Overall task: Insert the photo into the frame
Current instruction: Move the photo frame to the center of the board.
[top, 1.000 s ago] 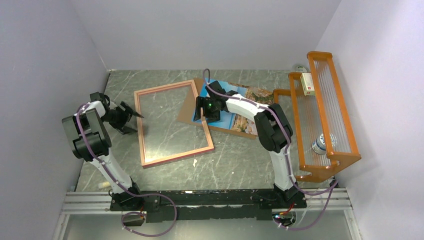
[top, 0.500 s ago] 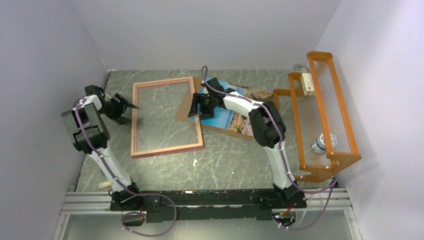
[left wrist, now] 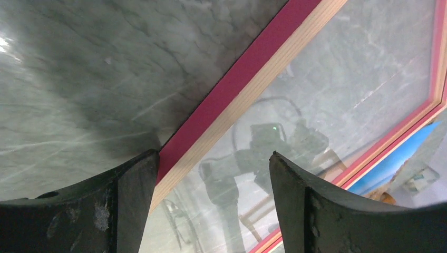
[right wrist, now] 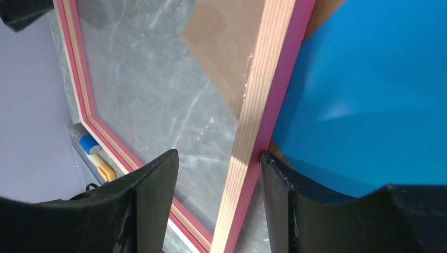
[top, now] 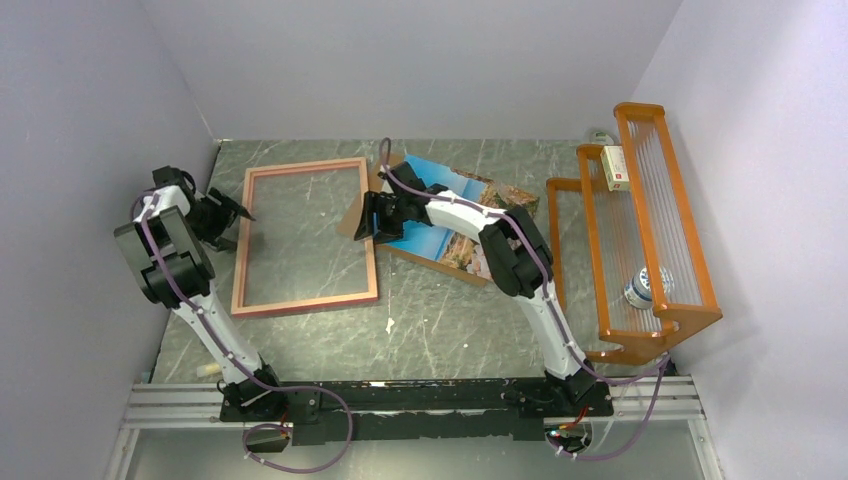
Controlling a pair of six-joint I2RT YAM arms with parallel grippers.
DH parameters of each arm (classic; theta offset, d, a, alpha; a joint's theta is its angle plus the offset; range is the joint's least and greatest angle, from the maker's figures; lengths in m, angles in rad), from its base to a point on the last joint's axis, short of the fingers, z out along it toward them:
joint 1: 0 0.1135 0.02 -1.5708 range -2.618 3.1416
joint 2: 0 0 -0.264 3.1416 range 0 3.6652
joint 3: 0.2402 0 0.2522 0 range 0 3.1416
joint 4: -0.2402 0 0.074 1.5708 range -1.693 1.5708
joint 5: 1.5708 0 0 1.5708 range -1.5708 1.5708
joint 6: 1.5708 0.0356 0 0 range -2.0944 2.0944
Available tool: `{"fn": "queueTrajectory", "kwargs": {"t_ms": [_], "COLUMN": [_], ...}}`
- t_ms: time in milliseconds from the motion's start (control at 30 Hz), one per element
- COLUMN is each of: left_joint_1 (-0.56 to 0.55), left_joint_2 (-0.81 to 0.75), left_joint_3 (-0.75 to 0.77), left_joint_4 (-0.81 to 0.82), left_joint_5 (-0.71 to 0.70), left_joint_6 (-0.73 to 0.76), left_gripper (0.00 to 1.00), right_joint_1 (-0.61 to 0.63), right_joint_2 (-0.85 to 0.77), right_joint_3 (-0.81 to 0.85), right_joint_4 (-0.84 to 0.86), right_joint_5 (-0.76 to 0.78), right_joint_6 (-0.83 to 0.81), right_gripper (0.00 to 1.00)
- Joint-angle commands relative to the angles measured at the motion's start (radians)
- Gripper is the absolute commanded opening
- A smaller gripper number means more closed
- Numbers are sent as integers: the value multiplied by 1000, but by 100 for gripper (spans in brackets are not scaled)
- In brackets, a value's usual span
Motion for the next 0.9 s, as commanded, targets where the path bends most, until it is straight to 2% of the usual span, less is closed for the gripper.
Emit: {"fn": "queueTrajectory", "kwargs": {"t_ms": [0, 100, 233, 433, 567, 667, 867], "left_joint_1": [-5, -6, -9, -45, -158, -252, -446], "left_joint_2": [15, 16, -22, -108, -193, -258, -330], "left_joint_3": [90, 130, 138, 131, 143, 144, 85], "left_joint_4": [-85, -119, -140, -164, -183, -180, -21], "left_joint_5": [-24, -59, -121, -182, -191, -160, 57], "left_joint_6": [23, 34, 46, 62, 111, 127, 65], "left_gripper": [82, 84, 86, 86, 85, 86, 87], "right_joint_1": [12, -24, -88, -228, -314, -376, -449], "right_joint_2": [-13, -98, -297, -548, -702, -796, -920], "right_joint_3": [94, 35, -149, -389, -517, -601, -759], "right_joint_4": [-1, -35, -27, -84, -188, -267, -358], "right_joint_5": [36, 149, 301, 440, 594, 650, 663], "right_joint_6": [0, 9, 6, 32, 38, 57, 98], "right_gripper": [62, 68, 72, 73, 75, 80, 88]}}
